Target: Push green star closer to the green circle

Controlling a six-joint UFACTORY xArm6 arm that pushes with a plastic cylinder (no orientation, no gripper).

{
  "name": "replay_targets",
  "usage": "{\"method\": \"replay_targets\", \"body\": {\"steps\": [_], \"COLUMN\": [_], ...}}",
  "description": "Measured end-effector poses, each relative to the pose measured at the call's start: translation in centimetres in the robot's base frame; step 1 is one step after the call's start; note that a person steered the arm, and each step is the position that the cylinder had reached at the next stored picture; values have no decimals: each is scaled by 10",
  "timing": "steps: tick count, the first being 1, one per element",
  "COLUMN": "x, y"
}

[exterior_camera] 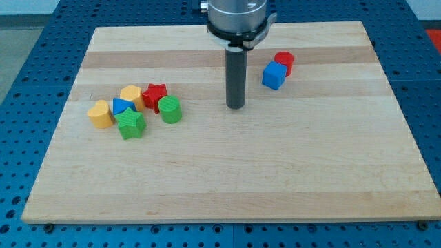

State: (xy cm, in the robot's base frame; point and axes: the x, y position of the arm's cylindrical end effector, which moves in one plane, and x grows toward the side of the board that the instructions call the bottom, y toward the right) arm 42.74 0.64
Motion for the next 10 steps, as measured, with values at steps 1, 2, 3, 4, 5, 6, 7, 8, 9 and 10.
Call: {"method": "replay_targets", "body": {"steps": [1, 2, 3, 4, 5, 6, 7, 8, 9, 10], "x": [1, 0, -19, -33, -41, -32, -9, 18, 45, 68], "y": [24, 70, 98, 122, 144, 130, 83, 32, -16, -57]}}
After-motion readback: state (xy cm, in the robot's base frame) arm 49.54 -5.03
